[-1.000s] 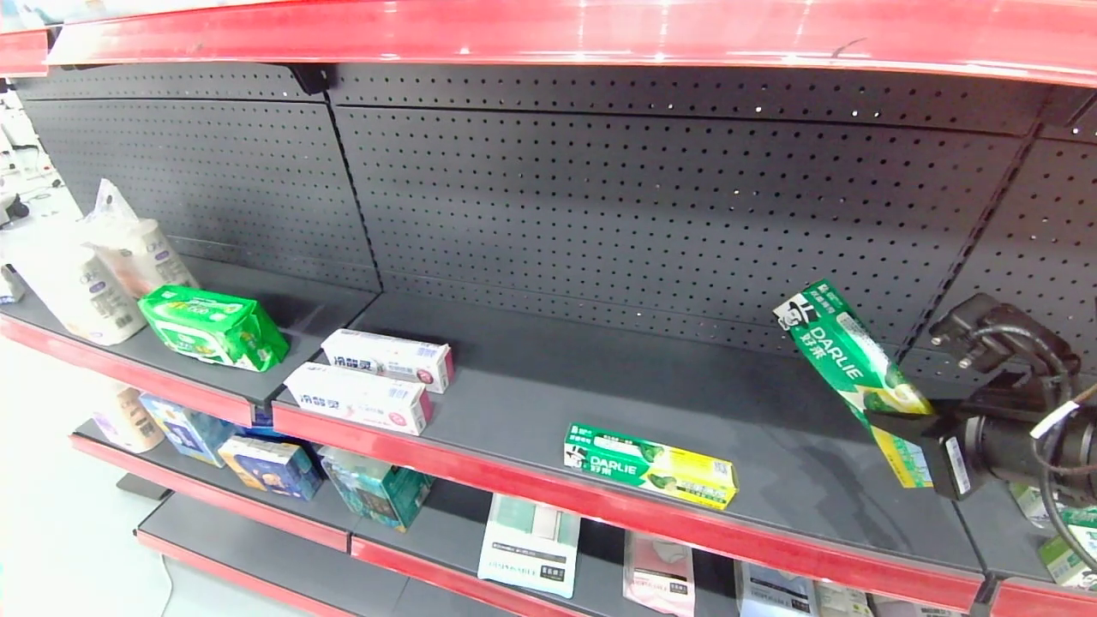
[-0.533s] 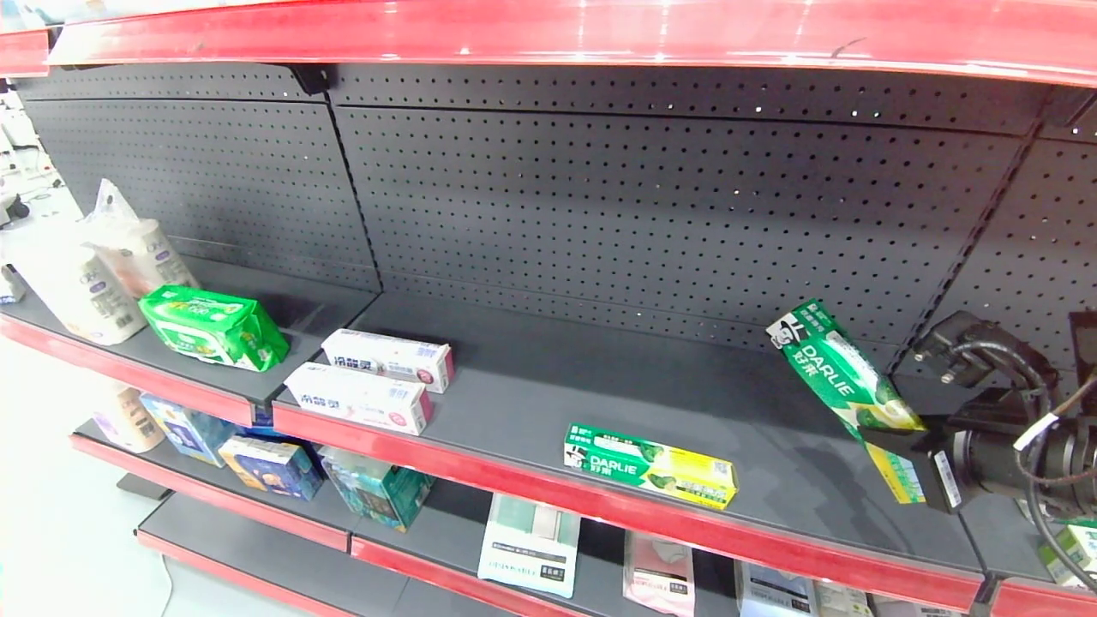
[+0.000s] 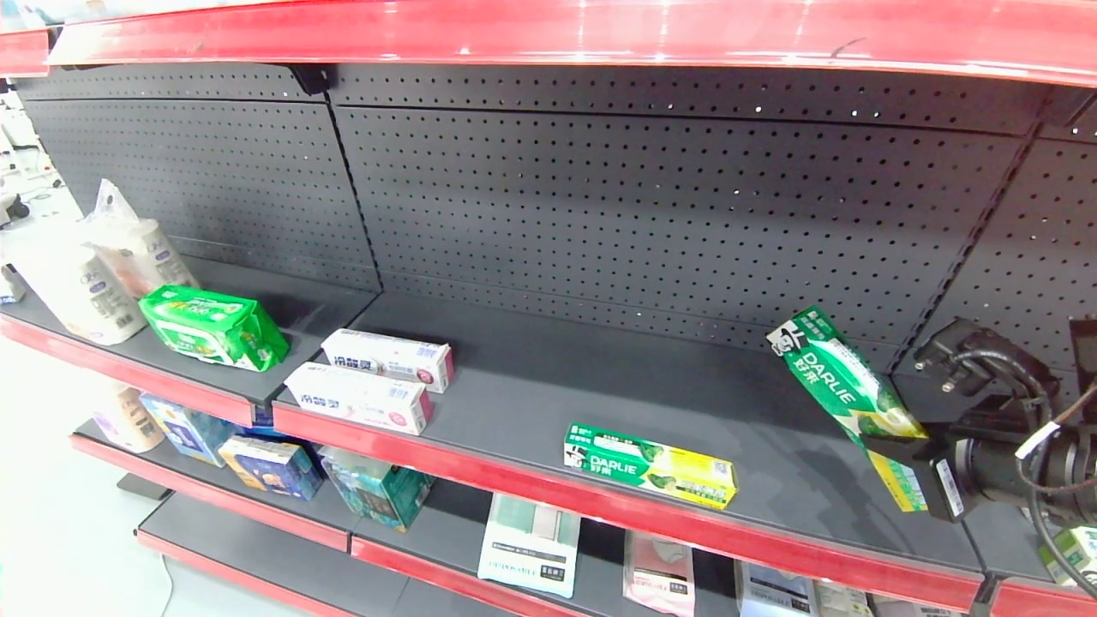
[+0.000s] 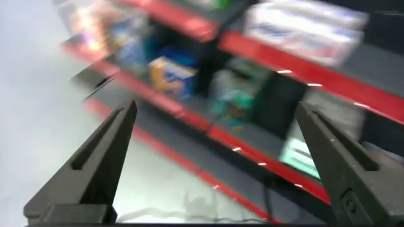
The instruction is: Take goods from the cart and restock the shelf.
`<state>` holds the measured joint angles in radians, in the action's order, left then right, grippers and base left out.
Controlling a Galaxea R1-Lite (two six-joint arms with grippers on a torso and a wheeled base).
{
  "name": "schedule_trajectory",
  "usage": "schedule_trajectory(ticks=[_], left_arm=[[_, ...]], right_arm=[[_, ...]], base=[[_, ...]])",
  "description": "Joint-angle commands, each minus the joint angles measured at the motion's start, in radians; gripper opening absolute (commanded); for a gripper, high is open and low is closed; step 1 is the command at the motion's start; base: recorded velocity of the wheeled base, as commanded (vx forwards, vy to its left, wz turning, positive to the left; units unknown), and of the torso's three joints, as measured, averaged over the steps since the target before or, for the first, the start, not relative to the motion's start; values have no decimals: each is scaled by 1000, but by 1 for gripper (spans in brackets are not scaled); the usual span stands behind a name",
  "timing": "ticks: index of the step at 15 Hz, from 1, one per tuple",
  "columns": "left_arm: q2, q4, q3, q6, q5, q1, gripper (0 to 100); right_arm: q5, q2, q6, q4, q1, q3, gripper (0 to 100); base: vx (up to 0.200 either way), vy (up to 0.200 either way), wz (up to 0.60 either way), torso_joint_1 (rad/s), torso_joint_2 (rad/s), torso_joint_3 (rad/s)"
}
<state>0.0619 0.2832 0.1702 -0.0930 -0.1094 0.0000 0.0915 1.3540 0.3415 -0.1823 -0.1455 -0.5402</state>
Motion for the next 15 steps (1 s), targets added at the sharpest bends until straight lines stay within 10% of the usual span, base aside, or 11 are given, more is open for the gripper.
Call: schedule_trajectory(ticks=[1, 4, 6, 9, 11, 15], left_arm=[[-60, -15, -17, 62, 128, -3, 100], [-62, -39, -32, 134, 112, -2, 100], [-62, -164, -87, 70, -67, -2, 100], [-62, -223, -121, 113, 33, -3, 100], [-62, -291, -170, 67, 51, -2, 100], [-62, -285, -170, 91, 62, -2, 100]], right_arm=[[2, 0, 8, 0, -2, -3, 0], [2, -1, 13, 0, 0, 2, 0], [4, -4, 14, 0, 0, 8, 0], [4, 2, 14, 0, 0, 5, 0], [5, 4, 16, 0, 0, 8, 0], [8, 28, 16, -2, 1, -7, 0]], base=[[0, 0, 0, 0, 0, 0], [0, 0, 0, 0, 0, 0], [0, 0, 0, 0, 0, 0], [0, 0, 0, 0, 0, 0], [0, 0, 0, 0, 0, 0], [0, 0, 0, 0, 0, 0]])
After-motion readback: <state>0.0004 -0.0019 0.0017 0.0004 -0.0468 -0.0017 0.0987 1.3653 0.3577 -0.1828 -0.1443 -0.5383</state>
